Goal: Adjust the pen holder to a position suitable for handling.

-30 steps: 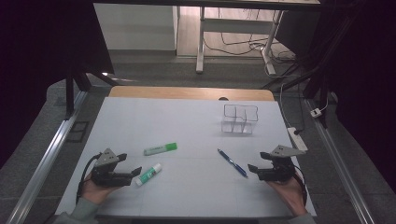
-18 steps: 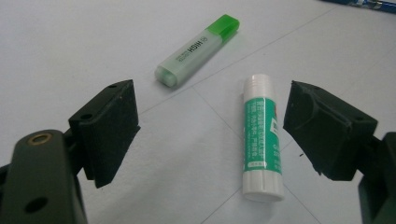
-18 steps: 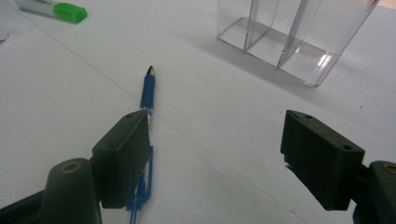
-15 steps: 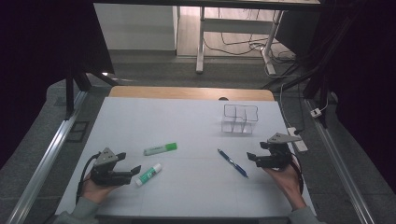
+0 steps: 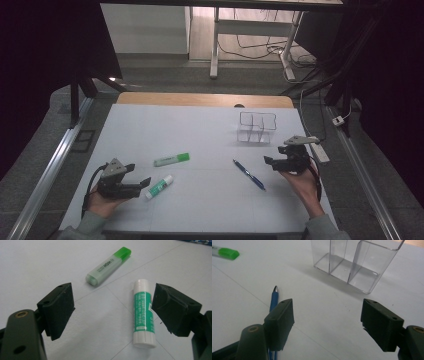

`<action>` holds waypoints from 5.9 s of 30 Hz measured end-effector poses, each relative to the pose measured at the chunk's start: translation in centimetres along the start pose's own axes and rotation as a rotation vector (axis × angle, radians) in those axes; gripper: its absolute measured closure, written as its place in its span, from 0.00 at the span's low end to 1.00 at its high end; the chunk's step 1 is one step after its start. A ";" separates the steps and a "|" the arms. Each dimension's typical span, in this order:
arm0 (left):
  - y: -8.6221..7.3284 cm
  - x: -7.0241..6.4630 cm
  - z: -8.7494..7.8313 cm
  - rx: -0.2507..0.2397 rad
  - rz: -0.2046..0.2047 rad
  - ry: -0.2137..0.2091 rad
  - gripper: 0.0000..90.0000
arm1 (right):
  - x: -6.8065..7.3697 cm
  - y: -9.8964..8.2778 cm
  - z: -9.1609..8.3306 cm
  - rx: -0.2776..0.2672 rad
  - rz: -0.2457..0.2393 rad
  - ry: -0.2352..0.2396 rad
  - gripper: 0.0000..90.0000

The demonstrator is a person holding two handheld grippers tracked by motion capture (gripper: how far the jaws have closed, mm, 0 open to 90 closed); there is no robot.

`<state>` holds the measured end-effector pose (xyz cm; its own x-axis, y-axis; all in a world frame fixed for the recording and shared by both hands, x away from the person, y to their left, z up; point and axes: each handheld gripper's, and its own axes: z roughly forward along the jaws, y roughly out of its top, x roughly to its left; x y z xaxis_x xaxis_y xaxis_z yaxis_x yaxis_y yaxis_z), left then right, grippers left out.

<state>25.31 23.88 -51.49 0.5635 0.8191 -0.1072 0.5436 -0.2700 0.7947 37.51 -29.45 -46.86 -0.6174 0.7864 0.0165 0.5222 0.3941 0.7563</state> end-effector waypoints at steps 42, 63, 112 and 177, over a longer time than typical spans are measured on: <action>0.0 0.4 0.5 0.021 -0.016 -0.001 0.20 | -5.6 3.1 3.4 0.062 0.138 -0.196 0.99; -0.3 0.2 0.4 0.032 -0.012 0.008 0.21 | -8.6 3.9 6.4 0.044 0.135 -0.181 0.99; -0.4 0.3 0.6 0.042 -0.011 0.019 0.21 | -7.5 4.9 8.4 0.034 0.084 -0.136 0.99; -0.5 0.4 0.8 0.051 -0.011 0.017 0.22 | -2.4 7.1 10.9 0.051 0.007 -0.058 0.99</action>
<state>25.74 23.93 -52.34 0.5466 0.8308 -0.1052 0.5811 -0.2859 0.7619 49.11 -23.41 -48.62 -0.5794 0.8149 -0.0171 0.5569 0.4111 0.7217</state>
